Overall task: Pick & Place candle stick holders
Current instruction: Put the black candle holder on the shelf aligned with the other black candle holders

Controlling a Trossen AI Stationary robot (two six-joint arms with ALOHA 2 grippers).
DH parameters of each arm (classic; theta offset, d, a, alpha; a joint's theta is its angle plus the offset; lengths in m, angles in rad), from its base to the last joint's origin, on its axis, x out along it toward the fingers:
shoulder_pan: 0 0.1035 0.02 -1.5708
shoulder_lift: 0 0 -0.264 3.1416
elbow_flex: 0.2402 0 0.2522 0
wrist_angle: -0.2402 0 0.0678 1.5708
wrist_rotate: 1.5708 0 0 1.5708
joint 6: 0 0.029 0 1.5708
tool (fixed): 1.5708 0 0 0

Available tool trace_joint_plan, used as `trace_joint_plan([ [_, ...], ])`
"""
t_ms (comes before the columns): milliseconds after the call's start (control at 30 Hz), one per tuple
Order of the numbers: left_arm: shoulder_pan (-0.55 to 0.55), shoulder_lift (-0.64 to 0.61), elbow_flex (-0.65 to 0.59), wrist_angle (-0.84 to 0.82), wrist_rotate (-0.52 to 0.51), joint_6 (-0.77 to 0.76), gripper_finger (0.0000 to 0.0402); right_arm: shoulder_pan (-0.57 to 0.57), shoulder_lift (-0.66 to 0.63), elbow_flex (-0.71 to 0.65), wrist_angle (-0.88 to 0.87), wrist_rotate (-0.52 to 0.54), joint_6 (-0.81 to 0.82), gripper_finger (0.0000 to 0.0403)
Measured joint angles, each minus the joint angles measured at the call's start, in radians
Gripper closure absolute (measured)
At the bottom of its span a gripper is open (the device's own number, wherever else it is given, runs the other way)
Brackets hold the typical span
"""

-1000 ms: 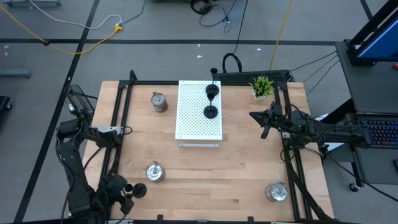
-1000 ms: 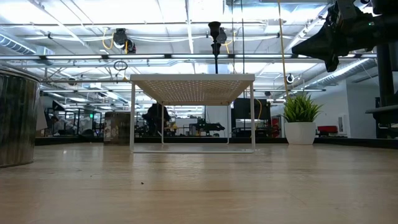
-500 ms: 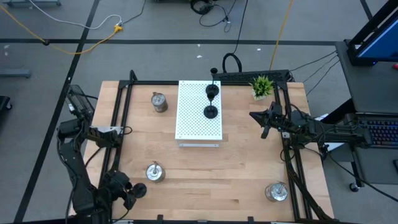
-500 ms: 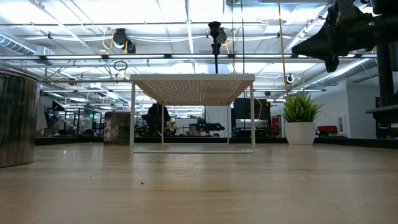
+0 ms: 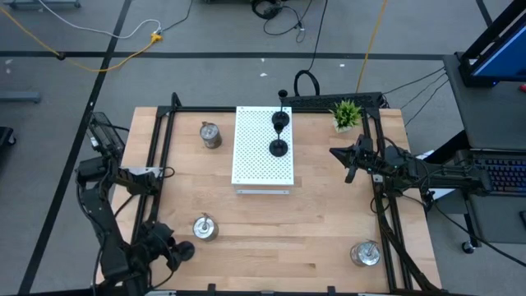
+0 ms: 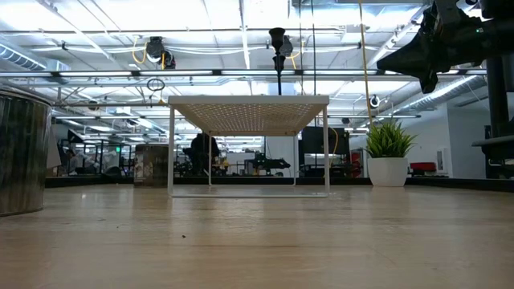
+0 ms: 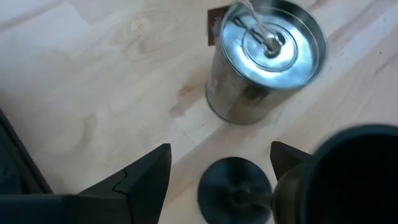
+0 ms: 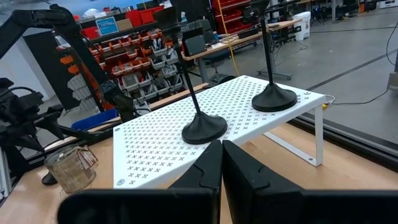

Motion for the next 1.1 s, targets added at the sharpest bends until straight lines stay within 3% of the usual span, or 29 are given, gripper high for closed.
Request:
trace_joint_plan([
  [300, 0.001, 0.002, -0.003, 0.005, -0.001, 0.02, 0.0244, 0.0, 0.0, 0.0, 0.0, 0.0, 0.0, 0.0399],
  [667, 0.009, 0.003, -0.045, 0.059, -0.087, 0.028, 0.0375, 0.0, 0.0, 0.0, 0.0, 0.0, 0.0, 0.0399],
  [1100, 0.023, 0.002, -0.059, 0.087, -0.129, 0.042, 0.0391, 0.0, 0.0, 0.0, 0.0, 0.0, 0.0, 0.0398],
])
